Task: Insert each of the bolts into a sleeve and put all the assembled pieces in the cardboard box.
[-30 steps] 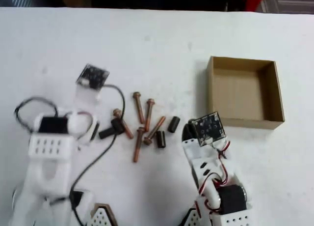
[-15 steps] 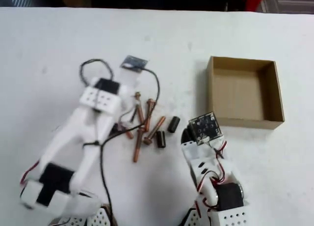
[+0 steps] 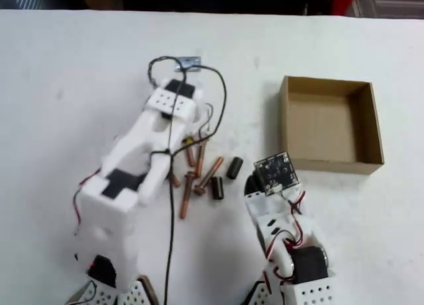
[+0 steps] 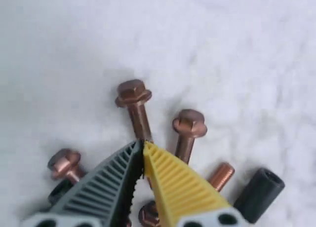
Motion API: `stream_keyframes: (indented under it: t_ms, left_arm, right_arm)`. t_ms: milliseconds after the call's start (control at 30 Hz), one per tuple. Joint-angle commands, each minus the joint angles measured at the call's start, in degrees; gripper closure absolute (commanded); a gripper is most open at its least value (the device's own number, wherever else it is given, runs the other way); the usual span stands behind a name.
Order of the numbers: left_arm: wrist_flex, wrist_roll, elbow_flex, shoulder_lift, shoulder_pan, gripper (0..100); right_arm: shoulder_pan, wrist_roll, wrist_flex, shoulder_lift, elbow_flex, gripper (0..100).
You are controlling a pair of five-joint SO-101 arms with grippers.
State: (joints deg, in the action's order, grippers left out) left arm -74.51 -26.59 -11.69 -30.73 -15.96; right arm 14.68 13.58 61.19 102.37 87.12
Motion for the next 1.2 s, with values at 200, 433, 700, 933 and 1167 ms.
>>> stream_keyframes:
  t_ms: [200,433,700,933,1167]
  left_arm:
    - [-13.5,-0.7,-29.4,-16.3,0.0,98]
    - [-23.1,-0.7,-42.6,-21.6,-0.2,98]
    - [-26.8,-0.7,-46.6,-22.5,-0.2,98]
    - [-25.6,-5.2,-42.4,-22.5,-0.1,95]
    - [-23.9,-5.5,-41.7,-22.5,1.5,90]
  right_arm:
    - [0.0,0.6,0.1,0.5,-0.5,98.2]
    - [0.0,0.6,0.1,0.5,-0.5,98.2]
    - [0.0,0.6,0.1,0.5,-0.5,98.2]
    - [0.0,0.6,0.1,0.5,-0.5,98.2]
    - [0.0,0.6,0.1,0.5,-0.5,98.2]
